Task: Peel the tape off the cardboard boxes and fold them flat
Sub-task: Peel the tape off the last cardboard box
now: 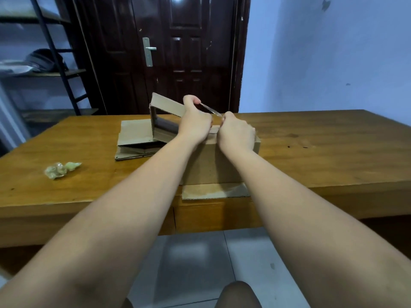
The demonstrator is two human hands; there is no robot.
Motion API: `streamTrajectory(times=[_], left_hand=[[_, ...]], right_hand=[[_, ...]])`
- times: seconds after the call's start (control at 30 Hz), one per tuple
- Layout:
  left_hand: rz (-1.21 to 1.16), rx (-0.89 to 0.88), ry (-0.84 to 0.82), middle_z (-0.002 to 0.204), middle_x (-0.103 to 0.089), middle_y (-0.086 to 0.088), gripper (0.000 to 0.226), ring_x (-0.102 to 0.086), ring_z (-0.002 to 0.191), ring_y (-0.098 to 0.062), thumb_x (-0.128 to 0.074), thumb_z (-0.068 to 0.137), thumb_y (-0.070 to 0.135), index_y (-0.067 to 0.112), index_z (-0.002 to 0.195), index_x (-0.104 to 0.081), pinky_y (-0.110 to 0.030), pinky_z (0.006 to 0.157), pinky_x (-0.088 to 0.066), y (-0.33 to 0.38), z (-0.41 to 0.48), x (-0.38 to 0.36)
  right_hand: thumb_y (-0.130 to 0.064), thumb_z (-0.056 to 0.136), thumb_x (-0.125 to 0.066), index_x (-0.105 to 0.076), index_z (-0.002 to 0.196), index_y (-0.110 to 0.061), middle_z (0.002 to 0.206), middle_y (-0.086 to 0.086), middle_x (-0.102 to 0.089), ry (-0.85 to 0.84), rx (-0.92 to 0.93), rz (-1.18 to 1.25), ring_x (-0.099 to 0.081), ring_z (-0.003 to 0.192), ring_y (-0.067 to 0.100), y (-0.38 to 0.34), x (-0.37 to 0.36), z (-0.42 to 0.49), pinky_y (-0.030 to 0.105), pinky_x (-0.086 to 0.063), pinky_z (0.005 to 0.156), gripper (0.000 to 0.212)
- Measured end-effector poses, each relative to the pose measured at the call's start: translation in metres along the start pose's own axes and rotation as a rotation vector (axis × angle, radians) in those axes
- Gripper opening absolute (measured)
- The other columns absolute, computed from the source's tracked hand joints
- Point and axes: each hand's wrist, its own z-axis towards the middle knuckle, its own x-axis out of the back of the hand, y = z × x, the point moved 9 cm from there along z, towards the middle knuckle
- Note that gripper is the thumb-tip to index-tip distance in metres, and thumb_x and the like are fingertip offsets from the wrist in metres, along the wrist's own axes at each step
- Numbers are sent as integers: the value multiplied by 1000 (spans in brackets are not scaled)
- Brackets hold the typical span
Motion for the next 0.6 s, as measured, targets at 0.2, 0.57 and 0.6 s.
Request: streamTrajectory(times=[0.2,0.57,0.6], left_hand=[[125,-25,33,94,-68,-13,50,-66,87,-30,-41,89,4,31,128,-24,-50,76,-56,1,-2,0],[756,-290,-81,111,-63,-4,29,-54,92,-20,-46,93,2,21,115,-50,-30,69,-36,18,-16,-33],[752,-291,-83,111,-63,-3,27,-52,90,-19,-46,93,2,21,113,-51,-30,69,-36,18,-16,-33]], right_hand=[[-18,100,-35,-55,95,-19,100,5,-65,127,-234,408,-59,93,25,48,19,15,34,-46,74,21],[-16,101,-29,-55,103,-15,93,2,-56,162,-577,726,-57,90,22,148,3,-9,39,-52,83,26],[-17,101,-29,-57,105,-14,96,4,-57,104,-559,680,-55,88,21,148,-5,-11,37,-50,80,28]])
